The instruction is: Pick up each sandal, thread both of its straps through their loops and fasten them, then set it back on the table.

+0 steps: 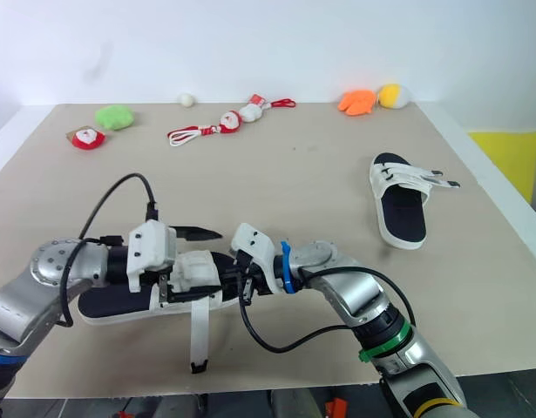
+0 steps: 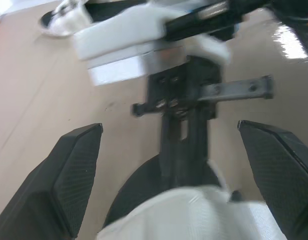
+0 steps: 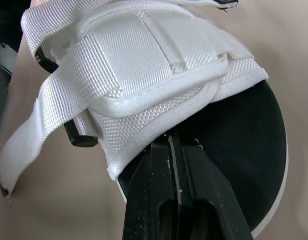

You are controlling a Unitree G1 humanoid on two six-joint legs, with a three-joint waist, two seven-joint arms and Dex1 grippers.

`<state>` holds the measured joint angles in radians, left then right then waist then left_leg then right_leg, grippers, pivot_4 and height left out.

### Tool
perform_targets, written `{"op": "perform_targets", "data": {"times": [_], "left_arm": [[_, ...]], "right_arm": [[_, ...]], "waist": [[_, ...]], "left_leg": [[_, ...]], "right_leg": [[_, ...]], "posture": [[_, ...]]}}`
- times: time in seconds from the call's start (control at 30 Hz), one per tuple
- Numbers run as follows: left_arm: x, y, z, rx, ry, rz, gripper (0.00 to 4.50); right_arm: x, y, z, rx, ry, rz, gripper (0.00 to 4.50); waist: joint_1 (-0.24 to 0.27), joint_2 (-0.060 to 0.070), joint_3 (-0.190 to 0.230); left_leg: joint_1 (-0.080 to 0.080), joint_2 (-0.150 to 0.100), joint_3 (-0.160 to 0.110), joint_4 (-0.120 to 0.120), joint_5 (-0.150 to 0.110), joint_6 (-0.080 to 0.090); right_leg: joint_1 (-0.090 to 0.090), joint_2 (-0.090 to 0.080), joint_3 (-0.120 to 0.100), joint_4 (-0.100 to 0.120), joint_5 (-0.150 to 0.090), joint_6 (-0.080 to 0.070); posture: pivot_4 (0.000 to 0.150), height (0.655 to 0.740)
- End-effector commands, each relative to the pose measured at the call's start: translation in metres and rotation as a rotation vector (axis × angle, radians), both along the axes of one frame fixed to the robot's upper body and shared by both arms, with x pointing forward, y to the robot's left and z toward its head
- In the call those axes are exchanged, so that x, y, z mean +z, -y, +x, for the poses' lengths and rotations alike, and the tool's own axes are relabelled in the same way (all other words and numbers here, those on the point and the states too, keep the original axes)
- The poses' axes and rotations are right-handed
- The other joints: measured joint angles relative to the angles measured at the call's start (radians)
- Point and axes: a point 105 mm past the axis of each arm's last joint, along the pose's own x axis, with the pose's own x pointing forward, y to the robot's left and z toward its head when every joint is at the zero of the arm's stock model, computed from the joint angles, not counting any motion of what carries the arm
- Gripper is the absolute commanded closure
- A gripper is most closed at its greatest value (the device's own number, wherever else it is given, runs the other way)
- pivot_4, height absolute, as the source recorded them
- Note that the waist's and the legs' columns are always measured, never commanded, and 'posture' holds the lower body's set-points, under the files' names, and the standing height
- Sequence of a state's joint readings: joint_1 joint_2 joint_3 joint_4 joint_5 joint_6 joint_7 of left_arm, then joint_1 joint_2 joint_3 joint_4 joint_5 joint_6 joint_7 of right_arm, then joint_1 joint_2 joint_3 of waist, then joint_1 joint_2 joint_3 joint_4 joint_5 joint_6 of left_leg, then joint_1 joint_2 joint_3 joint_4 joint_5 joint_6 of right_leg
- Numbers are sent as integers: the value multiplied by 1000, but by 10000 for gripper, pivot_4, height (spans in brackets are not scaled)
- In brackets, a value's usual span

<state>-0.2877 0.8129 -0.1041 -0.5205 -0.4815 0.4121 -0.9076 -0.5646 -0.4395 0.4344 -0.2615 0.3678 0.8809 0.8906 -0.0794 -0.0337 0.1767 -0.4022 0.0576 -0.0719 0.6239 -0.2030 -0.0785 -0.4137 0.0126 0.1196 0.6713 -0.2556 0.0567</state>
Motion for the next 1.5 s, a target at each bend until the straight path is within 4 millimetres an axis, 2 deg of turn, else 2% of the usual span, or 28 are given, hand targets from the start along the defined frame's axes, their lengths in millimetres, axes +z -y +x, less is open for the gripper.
{"op": "perform_targets", "data": {"times": [0.03,0.1,0.17,0.27,0.37,0.43,0.57,0.7,0.77,0.83,0.93,1.13,1.23,1.37,1.4,1.5], "left_arm": [[29,-41,6,187,-132,-174,339],[38,-49,-2,195,-235,-255,339],[48,-60,-18,181,-383,-335,339],[51,-73,-48,151,-592,-392,339],[38,-72,-78,116,-764,-345,339],[29,-71,-89,117,-827,-330,339],[-2,-60,-109,138,-931,-228,339],[-30,-49,-112,175,-960,-179,339],[-47,-45,-104,208,-966,-193,339],[-61,-43,-95,247,-959,-192,339],[-76,-40,-85,284,-952,-183,339],[-87,-26,-89,227,-1008,-205,339],[-87,-22,-91,198,-1025,-217,7340],[-83,-14,-91,176,-1016,-250,24866],[-82,-13,-89,180,-1014,-264,30757],[-81,-11,-89,176,-1015,-277,40336]], "right_arm": [[-7,-1,-4,2,-26,-18,45000],[-7,-1,-4,1,-28,-18,45000],[-8,-1,-6,8,-32,-18,45000],[-8,-2,-6,17,-34,-20,45000],[-8,-2,-6,20,-35,-21,45000],[-9,-2,-7,25,-38,-21,45000],[-11,-3,-9,33,-47,-22,45000],[-11,-3,-10,33,-51,-23,45000],[-11,-3,-11,32,-53,-23,45000],[-11,-2,-12,30,-55,-24,45000],[-10,-1,-12,25,-53,-25,45000],[-10,1,-13,15,-55,-28,45000],[-10,3,-13,13,-56,-30,45000],[-9,3,-13,12,-57,-32,45000],[-9,3,-14,13,-57,-33,45000],[-9,3,-14,15,-57,-32,45000]], "waist": [[-3,0,0],[-3,0,0],[-4,-1,0],[-10,0,1],[-11,0,1],[-11,0,1],[-9,0,1],[-8,1,1],[-7,0,1],[-6,5,-1],[-3,4,-2],[-1,3,-2],[0,3,-2],[1,3,-2],[1,3,-2],[1,3,-2]], "left_leg": [[0,0,0,0,0,0],[0,1,0,-1,0,0],[-1,1,0,-1,0,0],[-1,1,1,-1,-1,1],[-1,1,1,-2,-2,1],[-1,2,1,-3,-2,1],[0,2,1,-3,-2,1],[0,2,2,-3,-2,1],[0,1,3,-4,-2,0],[0,1,3,-4,-2,0],[0,0,3,-4,-2,0],[-1,0,3,-4,-2,0],[0,0,3,-4,-2,0],[-1,0,3,-4,-2,0],[-1,0,3,-4,-2,0],[-1,0,3,-4,-2,0]], "right_leg": [[-1,0,0,0,0,0],[-1,0,-1,0,-1,0],[-1,0,-1,0,-1,1],[-2,0,0,0,-2,1],[-2,-1,-1,0,-3,0],[-3,-1,-1,0,-4,-1],[-3,-1,-2,0,-6,-7],[-3,-1,-1,0,-6,-8],[-4,-1,0,0,-6,-8],[-3,-1,0,-1,-6,-8],[-4,-1,1,-1,-6,-9],[-3,-1,2,-1,-6,-8],[-3,-1,2,-1,-6,-8],[-3,-1,2,-1,-6,-8],[-3,-1,1,-1,-5,-8],[-3,-1,2,-1,-6,-8]], "posture": [[1500,7400],[1500,7400],[1500,7400],[1500,7400],[1500,7400],[1500,7400],[1500,7400],[1500,7400],[1500,7400],[1500,7400],[1500,7400],[1500,7400],[1500,7400],[1500,7400],[1500,7400],[1500,7400]]}}
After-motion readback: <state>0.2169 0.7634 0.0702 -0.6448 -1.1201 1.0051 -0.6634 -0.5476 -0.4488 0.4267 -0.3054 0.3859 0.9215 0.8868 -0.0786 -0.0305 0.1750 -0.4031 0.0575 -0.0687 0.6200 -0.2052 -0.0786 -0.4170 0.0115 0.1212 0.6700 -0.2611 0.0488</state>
